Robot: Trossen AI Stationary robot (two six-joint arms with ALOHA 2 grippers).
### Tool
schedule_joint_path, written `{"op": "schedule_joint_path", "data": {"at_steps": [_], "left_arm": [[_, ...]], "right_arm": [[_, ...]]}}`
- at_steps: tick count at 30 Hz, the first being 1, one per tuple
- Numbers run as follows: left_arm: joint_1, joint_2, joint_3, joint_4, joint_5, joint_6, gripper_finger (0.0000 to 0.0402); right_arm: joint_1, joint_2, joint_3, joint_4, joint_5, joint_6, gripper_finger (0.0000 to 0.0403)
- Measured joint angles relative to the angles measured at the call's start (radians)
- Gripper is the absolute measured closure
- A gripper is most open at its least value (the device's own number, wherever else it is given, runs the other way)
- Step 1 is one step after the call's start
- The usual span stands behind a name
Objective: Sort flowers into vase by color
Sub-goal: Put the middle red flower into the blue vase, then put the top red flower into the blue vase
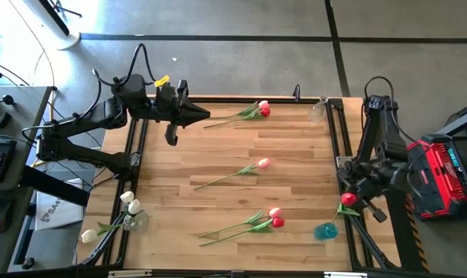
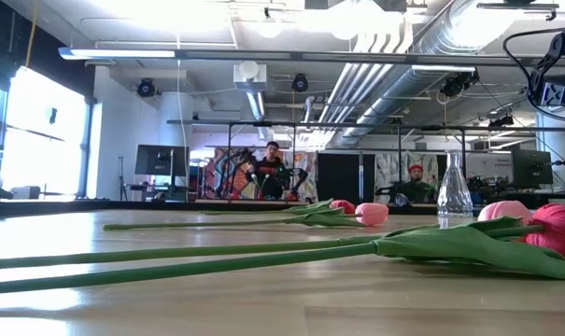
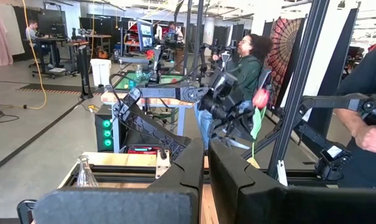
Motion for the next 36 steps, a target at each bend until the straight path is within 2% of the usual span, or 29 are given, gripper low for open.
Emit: {"op": "schedule_joint_path", "data": {"at_steps": [8, 19, 22, 30, 33, 36], "left_arm": [[0.000, 0.000, 0.000, 0.000, 0.000, 0.000, 0.0392], [0.000, 0.000, 0.000, 0.000, 0.000, 0.000, 0.0392], [0.000, 0.000, 0.000, 0.000, 0.000, 0.000, 0.0392], [0.000, 0.000, 0.000, 0.000, 0.000, 0.000, 0.0392], [0.000, 0.000, 0.000, 0.000, 0.000, 0.000, 0.0392], [0.000, 0.000, 0.000, 0.000, 0.000, 0.000, 0.0392]], "right_arm": [[0.000, 0.000, -0.133, 0.121, -0.047, 0.059, 0.0403], [0.000, 0.006, -0.164, 0.148, -0.097, 0.051, 0.0400], [0.000, 0.008, -0.164, 0.131, -0.098, 0.037, 0.0378], [0.000, 0.008, -0.164, 0.095, -0.101, 0.042, 0.0272], [0.000, 0.008, -0.164, 0.087, -0.113, 0.054, 0.0252], [0.000, 0.008, -0.164, 0.081, -0.117, 0.054, 0.0248]]}}
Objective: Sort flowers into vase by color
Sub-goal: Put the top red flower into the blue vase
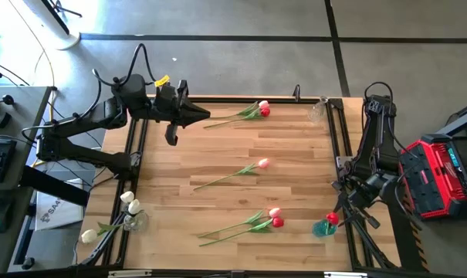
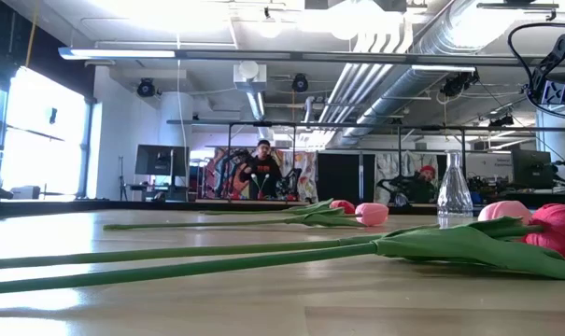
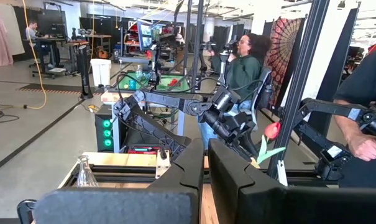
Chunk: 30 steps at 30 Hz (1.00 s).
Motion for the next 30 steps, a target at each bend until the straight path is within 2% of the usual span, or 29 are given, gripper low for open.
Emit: {"op": "schedule_joint_path", "data": {"at_steps": [9, 24, 30], "left_arm": [[0.000, 0.000, 0.000, 0.000, 0.000, 0.000, 0.0392], [0.000, 0.000, 0.000, 0.000, 0.000, 0.000, 0.0392], [0.000, 0.000, 0.000, 0.000, 0.000, 0.000, 0.0392]], "right_arm": [[0.000, 0.000, 0.000, 0.005, -0.025, -0.001, 0.0263], [0.000, -0.001, 0.000, 0.008, -0.039, -0.003, 0.0264], [0.000, -0.003, 0.071, -0.097, 0.060, 0.046, 0.0264]]}}
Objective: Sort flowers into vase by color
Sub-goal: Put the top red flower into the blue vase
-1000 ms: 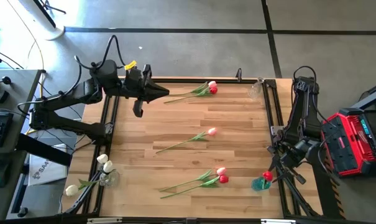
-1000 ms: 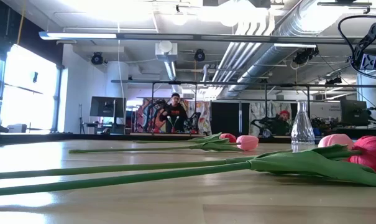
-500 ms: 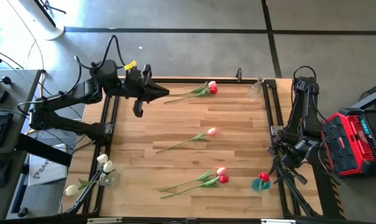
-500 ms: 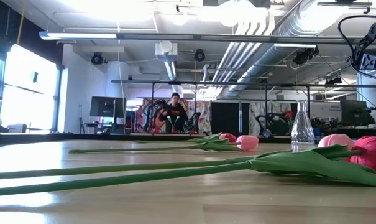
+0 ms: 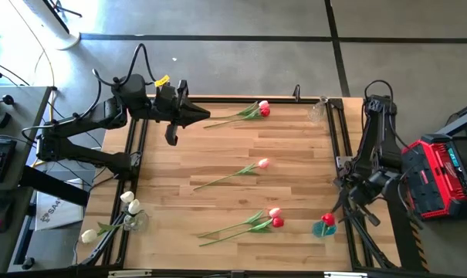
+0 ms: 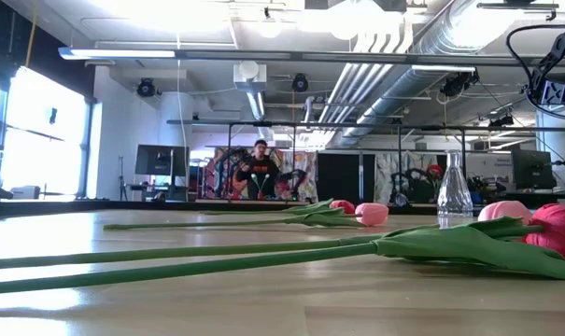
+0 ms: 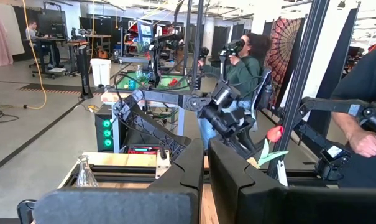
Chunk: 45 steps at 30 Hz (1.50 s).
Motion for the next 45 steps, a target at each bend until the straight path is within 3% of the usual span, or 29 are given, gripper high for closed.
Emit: {"op": "schedule_joint_path", "data": {"at_steps": [9, 15, 34, 45], "left_arm": [[0.000, 0.000, 0.000, 0.000, 0.000, 0.000, 0.0392], [0.000, 0.000, 0.000, 0.000, 0.000, 0.000, 0.0392], [0.000, 0.000, 0.000, 0.000, 0.000, 0.000, 0.0392], [0.000, 0.000, 0.000, 0.000, 0.000, 0.000, 0.0392]], "right_arm": [[0.000, -0.006, 0.196, -0.326, 0.155, 0.072, 0.0264], [0.000, -0.038, 0.299, -0.386, 0.301, 0.095, 0.0264], [-0.001, -0.071, 0.344, -0.261, 0.896, 0.063, 0.0264], [-0.011, -0.037, 0.344, -0.010, 0.950, -0.079, 0.0264]]}}
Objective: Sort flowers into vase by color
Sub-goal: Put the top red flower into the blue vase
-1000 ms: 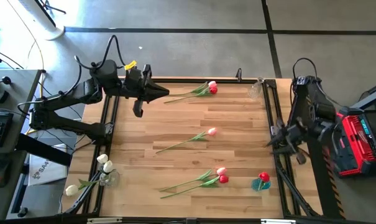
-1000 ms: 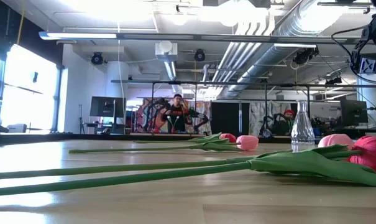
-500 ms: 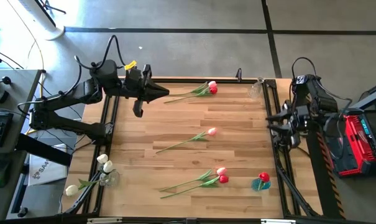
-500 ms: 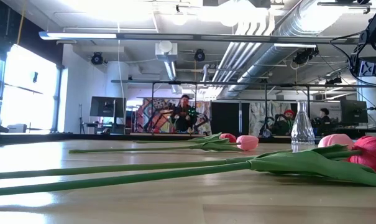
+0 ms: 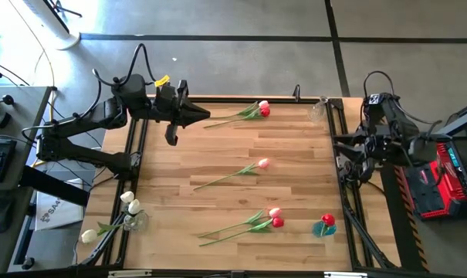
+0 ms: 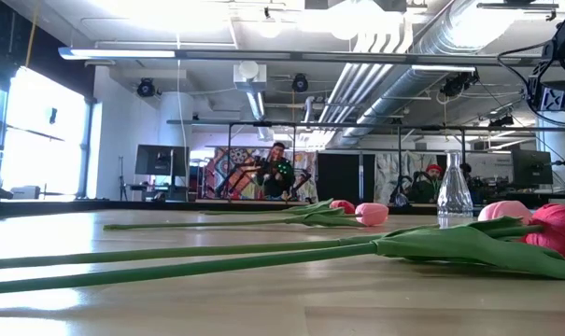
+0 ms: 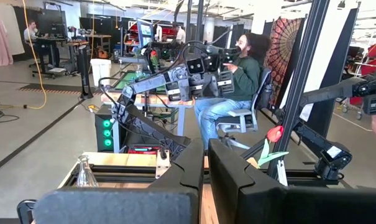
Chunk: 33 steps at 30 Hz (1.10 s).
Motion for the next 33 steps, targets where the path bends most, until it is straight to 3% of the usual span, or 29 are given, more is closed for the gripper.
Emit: {"op": "schedule_joint_path", "data": {"at_steps": [7, 33], "left_arm": [[0.000, 0.000, 0.000, 0.000, 0.000, 0.000, 0.0392], [0.000, 0.000, 0.000, 0.000, 0.000, -0.056, 0.0392]], "right_arm": [[-0.098, 0.045, 0.000, 0.161, -0.016, -0.098, 0.0264], [-0.551, 0.220, 0.000, 0.449, -0.513, -0.184, 0.0264]]}}
